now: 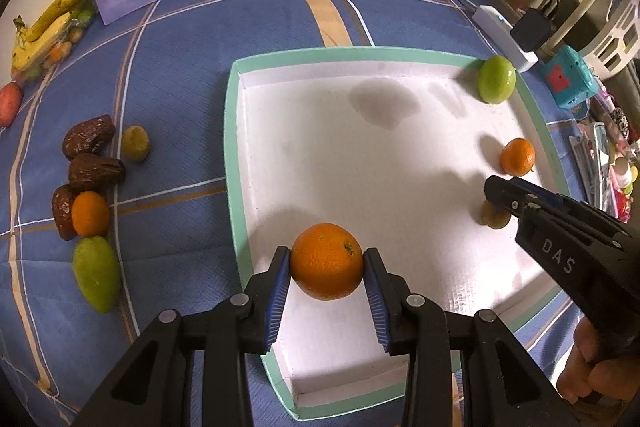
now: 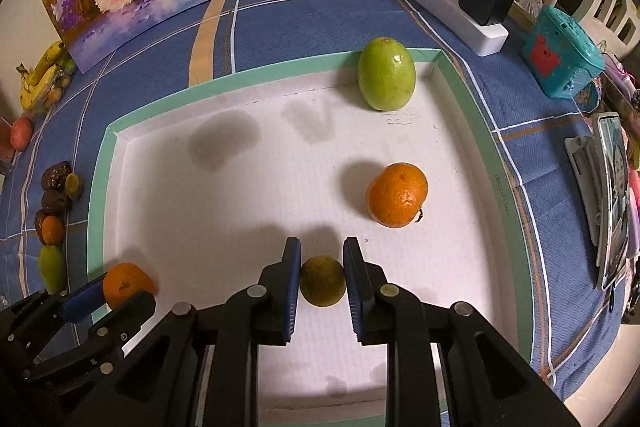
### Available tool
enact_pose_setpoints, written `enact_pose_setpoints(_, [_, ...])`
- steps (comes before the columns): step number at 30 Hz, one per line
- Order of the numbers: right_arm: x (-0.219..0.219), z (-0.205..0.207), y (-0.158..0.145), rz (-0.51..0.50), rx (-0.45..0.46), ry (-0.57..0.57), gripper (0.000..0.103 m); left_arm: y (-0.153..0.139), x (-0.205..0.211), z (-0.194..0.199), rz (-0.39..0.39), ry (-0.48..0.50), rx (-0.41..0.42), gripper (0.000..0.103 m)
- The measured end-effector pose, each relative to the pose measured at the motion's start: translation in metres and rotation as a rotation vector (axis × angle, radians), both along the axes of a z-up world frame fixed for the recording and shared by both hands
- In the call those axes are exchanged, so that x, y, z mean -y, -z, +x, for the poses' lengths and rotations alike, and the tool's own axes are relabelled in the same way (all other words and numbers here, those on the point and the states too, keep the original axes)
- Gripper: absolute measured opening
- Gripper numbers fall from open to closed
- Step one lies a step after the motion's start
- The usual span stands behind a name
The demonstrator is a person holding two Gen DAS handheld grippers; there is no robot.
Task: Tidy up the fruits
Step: 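Open the left gripper to drop the orange while the right drops the kiwi in the tray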
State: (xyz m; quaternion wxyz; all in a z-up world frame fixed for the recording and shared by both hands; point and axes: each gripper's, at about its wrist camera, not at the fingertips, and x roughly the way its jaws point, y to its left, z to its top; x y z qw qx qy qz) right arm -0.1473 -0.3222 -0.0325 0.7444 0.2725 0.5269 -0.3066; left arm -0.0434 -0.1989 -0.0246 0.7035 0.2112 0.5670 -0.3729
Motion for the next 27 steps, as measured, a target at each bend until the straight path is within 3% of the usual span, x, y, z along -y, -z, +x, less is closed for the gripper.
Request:
enact_pose_setpoints(12, [-0.009,-0.008,-0.049,-0.095,0.098,0.006,0.023,-0.051,-0.029,0.016,-0.148,-0.073,0.059,0.04])
enact_pose_setpoints(17, [-0.015,-0.008,-0.061,-0.122,0.123,-0.005,0.023,-0.055,-0.039,0.028,-0.152,-0.117,0.079,0.04])
enact_pose_setpoints(27, [-0.018,-0.006,-0.057,-0.112,0.115,-0.009,0.023,-0.054,-0.048,0.037,-0.154,-0.156,0.075,0.04])
